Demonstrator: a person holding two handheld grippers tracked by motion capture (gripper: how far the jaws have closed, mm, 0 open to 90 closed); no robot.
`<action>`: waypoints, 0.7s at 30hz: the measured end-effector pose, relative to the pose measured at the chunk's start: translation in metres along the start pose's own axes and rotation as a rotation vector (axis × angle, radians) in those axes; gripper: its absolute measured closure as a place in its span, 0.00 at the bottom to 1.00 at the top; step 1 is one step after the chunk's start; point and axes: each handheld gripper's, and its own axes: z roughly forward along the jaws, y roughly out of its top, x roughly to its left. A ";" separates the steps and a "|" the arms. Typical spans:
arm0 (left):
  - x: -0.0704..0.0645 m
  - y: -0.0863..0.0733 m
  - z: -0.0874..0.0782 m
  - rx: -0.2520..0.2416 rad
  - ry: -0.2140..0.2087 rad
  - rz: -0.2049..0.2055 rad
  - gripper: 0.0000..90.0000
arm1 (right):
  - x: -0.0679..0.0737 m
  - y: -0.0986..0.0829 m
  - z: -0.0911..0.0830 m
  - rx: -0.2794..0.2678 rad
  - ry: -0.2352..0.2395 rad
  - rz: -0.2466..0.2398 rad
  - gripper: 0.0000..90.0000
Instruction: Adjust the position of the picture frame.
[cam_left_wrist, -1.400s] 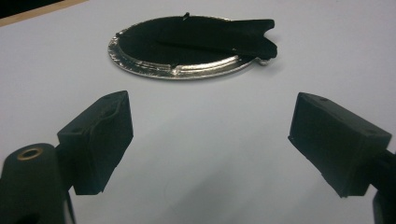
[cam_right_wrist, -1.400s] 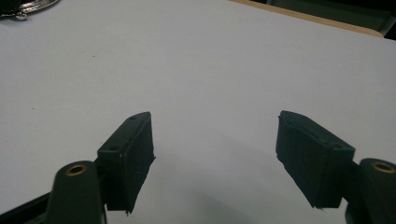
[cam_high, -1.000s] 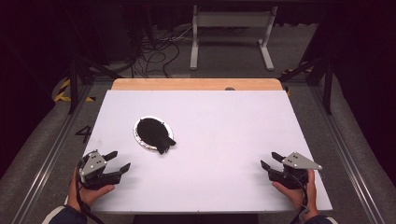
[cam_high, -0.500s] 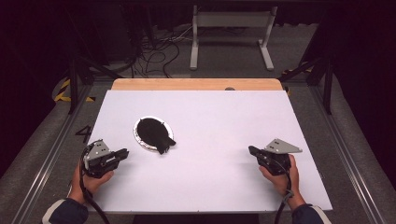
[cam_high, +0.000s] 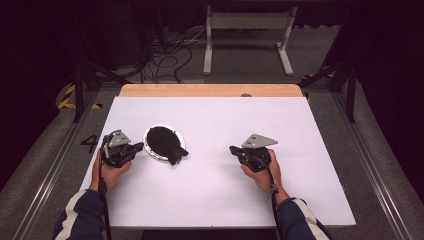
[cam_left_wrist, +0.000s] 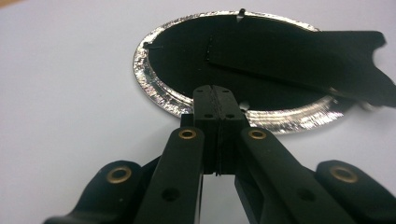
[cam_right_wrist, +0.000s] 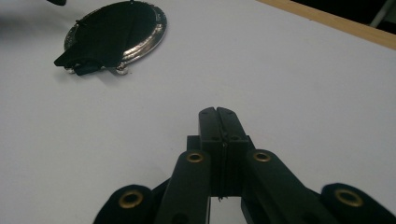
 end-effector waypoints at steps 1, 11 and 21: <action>0.001 0.001 0.004 0.013 0.024 -0.004 1.00 | 0.002 0.002 0.004 0.003 0.003 -0.003 1.00; 0.016 0.001 0.022 0.070 0.038 -0.086 0.97 | 0.035 0.030 0.054 0.053 0.079 -0.062 1.00; 0.016 0.006 0.032 0.057 -0.024 -0.094 1.00 | 0.053 0.042 0.092 0.127 0.101 -0.081 1.00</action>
